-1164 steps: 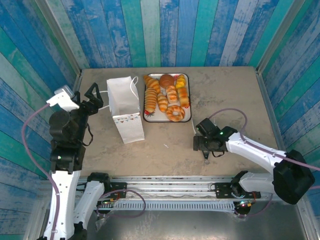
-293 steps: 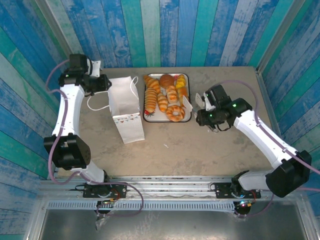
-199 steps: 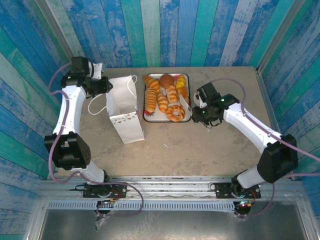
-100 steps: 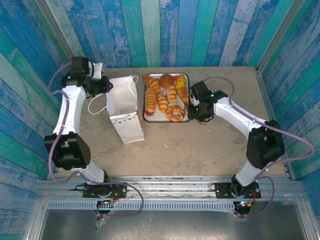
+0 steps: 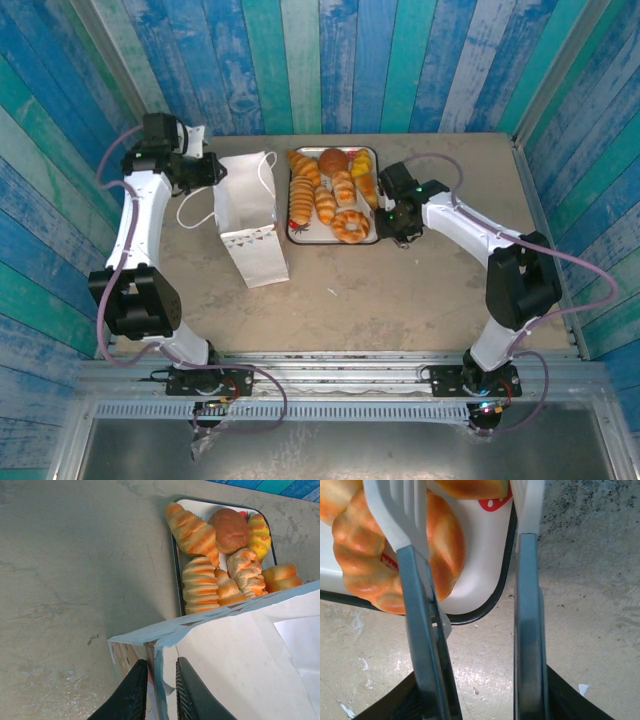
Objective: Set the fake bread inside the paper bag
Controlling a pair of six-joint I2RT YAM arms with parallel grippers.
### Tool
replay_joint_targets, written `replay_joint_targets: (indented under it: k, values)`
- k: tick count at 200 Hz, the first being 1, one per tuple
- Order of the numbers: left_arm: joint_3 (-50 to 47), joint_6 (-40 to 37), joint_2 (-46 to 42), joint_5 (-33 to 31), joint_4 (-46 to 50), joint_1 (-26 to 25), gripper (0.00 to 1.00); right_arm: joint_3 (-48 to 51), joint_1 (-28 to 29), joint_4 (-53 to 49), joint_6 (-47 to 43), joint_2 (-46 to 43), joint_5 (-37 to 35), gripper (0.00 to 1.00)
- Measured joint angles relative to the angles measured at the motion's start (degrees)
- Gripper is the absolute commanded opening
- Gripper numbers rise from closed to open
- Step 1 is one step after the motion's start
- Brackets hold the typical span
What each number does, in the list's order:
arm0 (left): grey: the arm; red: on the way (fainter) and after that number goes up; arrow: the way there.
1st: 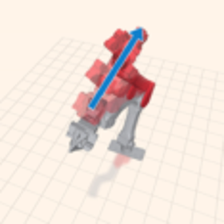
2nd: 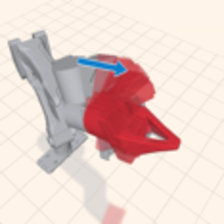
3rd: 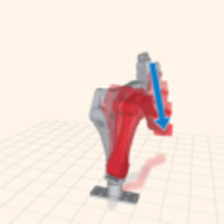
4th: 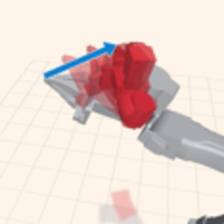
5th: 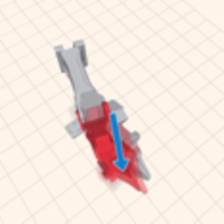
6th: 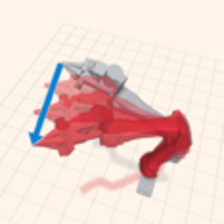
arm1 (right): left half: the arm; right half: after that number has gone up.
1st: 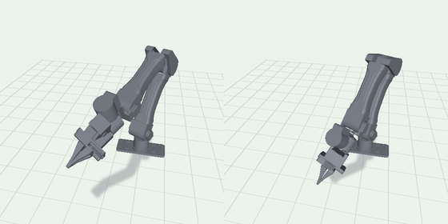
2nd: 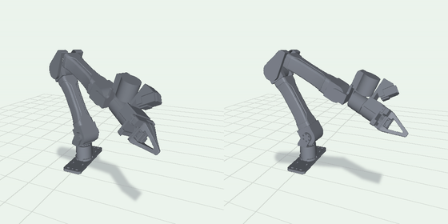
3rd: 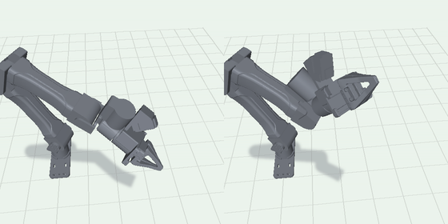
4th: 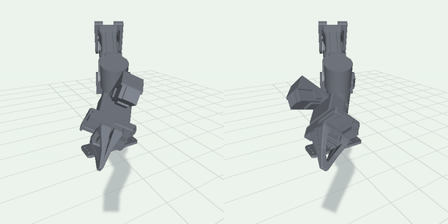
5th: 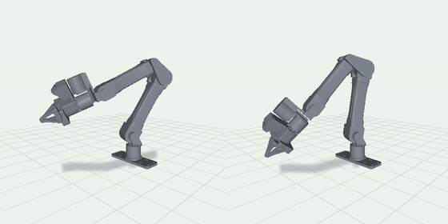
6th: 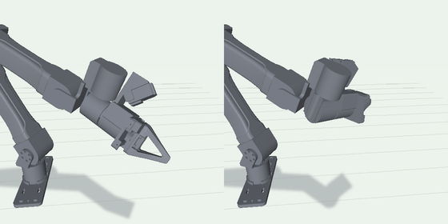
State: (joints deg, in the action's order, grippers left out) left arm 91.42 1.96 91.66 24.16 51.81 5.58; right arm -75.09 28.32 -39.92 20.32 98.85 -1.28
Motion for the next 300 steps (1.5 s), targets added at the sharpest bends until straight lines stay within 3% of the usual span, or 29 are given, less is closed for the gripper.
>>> replay_joint_targets:
  k: [105, 182, 207, 231, 275, 300]
  values:
    - [0.0, 0.4, 0.0, 0.1, -0.2, 0.0, 0.22, 0.3, 0.0, 0.3, 0.0, -3.0, -0.7, 0.09]
    - [-0.1, 0.5, 0.0, 0.3, -0.4, 0.0, 0.23, 2.5, 0.0, 0.5, 1.0, -13.0, -0.9, 0.01]
    - [-0.1, 1.2, -0.2, 0.2, -1.1, 0.0, 0.33, 3.3, 0.2, 0.5, 1.2, -18.0, -0.9, 0.01]
    - [-0.1, 2.1, -0.4, -0.2, -1.7, 0.0, 0.57, 3.5, 0.8, 0.5, 1.2, -23.3, -1.1, 0.01]
    - [-0.3, 4.3, -3.7, -3.0, -4.0, 0.0, 0.78, 2.4, 2.0, -1.7, 1.1, -30.9, -2.5, 0.01]
    - [-0.6, 5.6, -7.7, -4.8, -6.1, 0.0, 0.82, -0.5, 2.8, -4.0, 1.1, -33.9, -3.5, 0.01]
